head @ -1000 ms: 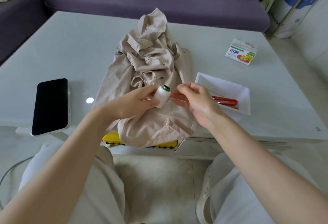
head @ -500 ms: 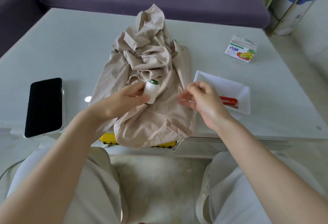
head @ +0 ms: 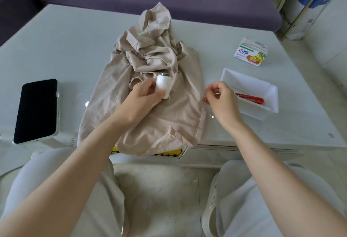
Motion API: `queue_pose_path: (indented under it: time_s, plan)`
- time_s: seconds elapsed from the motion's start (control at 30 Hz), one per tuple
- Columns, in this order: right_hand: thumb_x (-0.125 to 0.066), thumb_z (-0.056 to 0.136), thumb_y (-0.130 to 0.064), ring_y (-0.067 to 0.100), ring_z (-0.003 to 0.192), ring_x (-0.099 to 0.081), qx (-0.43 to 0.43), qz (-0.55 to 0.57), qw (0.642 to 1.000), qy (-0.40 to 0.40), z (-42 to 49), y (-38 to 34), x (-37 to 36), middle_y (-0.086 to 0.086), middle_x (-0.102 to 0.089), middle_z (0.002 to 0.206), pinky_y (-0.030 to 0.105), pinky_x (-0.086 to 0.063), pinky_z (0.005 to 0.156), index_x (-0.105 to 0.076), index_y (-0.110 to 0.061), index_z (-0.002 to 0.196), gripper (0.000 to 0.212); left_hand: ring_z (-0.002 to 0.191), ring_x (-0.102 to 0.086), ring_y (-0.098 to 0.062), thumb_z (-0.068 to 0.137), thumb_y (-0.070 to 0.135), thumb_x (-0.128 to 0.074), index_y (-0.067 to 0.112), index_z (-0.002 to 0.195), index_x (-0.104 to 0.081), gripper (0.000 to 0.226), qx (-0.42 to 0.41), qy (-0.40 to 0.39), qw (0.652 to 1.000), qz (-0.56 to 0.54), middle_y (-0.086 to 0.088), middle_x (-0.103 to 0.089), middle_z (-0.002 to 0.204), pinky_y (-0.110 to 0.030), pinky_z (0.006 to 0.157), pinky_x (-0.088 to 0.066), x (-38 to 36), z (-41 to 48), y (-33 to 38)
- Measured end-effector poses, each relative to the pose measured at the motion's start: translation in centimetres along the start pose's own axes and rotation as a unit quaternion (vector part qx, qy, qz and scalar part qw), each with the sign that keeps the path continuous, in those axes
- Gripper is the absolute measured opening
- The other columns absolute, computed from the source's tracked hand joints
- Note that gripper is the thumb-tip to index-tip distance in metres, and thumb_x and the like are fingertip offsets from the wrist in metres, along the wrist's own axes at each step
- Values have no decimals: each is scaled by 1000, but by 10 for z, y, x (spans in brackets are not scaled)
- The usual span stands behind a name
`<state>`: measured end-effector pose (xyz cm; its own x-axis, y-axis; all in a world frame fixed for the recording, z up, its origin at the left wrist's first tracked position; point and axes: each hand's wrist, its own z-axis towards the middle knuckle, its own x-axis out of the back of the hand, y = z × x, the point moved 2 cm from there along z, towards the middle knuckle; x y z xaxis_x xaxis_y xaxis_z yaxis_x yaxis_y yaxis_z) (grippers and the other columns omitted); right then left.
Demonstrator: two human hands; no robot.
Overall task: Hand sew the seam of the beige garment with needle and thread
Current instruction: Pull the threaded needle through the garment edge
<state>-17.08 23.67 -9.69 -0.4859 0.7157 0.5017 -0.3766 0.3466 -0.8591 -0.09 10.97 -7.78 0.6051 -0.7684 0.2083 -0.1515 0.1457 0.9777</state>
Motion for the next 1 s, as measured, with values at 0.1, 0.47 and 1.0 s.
queue_pose_path:
  time_s: [0.1,0.47,1.0]
  plan:
    - [-54,92,-7,12,66,-63,-2,-4,1000,-15,-2,1,2,0,-62,75,15,-46,62,-58,-14,86,10,89,-57,-5,94,20,-56,13,104,-59,13,26,-5,999,-35,4,-62,95,-23,83,-43,-7,-1,-2]
    - [-62,86,-6,5,65,-54,-63,-86,990,-87,-9,26,7,-6,-60,78,6,-41,55,-65,-12,97,13,79,-57,-12,95,18,-53,4,111,-58,22,95,20,992,-78,-4,-63,92,-27,78,-43,-16,3,-13]
    - [-57,90,-4,5,84,-58,87,-119,989,5,-28,-1,8,3,-62,102,11,-46,75,-65,-10,102,16,88,-62,-16,98,16,-47,5,113,-61,23,112,-42,989,-90,-11,-68,108,-31,83,-47,-20,-7,-8]
